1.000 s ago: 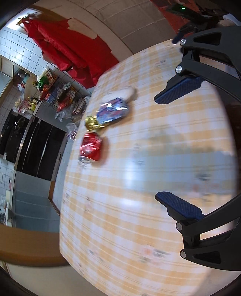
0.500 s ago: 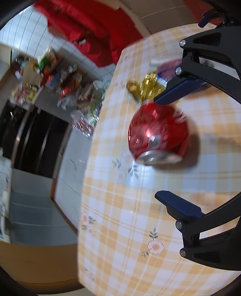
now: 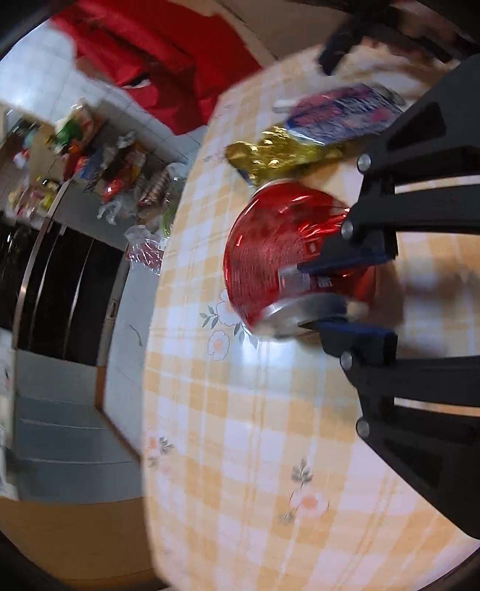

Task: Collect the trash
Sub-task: 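Grasp the crushed red can with the left tool while the right tool grasps the grey sponge, then carry the red can to the bin with the left tool while the right tool carries the sponge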

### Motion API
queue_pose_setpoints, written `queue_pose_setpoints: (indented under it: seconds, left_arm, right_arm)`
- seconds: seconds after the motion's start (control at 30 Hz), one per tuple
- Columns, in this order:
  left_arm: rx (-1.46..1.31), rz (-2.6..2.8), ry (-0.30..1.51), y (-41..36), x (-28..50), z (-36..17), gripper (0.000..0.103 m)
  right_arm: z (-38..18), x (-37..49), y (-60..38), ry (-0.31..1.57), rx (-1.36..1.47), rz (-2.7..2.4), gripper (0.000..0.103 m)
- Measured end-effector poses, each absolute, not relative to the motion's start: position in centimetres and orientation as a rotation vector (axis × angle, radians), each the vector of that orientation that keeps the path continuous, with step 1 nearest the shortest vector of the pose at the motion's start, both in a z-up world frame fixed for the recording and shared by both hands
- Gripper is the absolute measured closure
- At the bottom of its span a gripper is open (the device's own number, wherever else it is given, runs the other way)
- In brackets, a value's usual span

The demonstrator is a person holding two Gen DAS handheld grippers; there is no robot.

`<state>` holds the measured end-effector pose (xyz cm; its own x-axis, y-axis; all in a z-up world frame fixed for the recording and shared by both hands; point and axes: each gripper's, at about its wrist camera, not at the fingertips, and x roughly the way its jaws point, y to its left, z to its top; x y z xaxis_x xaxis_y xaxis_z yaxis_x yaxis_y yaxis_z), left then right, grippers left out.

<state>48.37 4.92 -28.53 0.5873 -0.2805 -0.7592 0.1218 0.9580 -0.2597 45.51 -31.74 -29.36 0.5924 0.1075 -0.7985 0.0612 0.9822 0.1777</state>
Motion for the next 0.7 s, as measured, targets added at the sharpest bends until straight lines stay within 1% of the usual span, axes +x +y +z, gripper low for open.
queue_pose_setpoints:
  seconds: [0.17,0.27,0.33,0.37,0.47,0.7]
  left_arm:
    - [-0.167,-0.273,0.915,6.1,44.8,-28.1,0.082]
    - [-0.187,-0.264,0.916,7.5,42.1,-27.7,0.082]
    - [-0.189,-0.268,0.908,8.0,40.1,-27.2,0.082]
    - [-0.182,-0.269,0.897,8.2,38.8,-26.9,0.082]
    - [-0.174,-0.276,0.875,8.4,35.6,-26.1,0.082]
    - [-0.279,-0.292,0.867,8.0,28.3,-25.2,0.082]
  right_arm:
    - [-31.4,48.2,-30.8,1.028,0.254,-0.011,0.006]
    - [-31.7,47.9,-30.3,1.057,0.246,-0.029,0.006]
    - [-31.7,46.9,-29.7,1.070,0.208,-0.025,0.008]
    - [-31.7,46.4,-29.6,1.071,0.183,-0.025,0.014]
    - [-31.5,44.8,-30.0,1.084,0.156,-0.016,0.017]
    - [-31.5,38.9,-31.3,1.090,0.119,0.016,0.018]
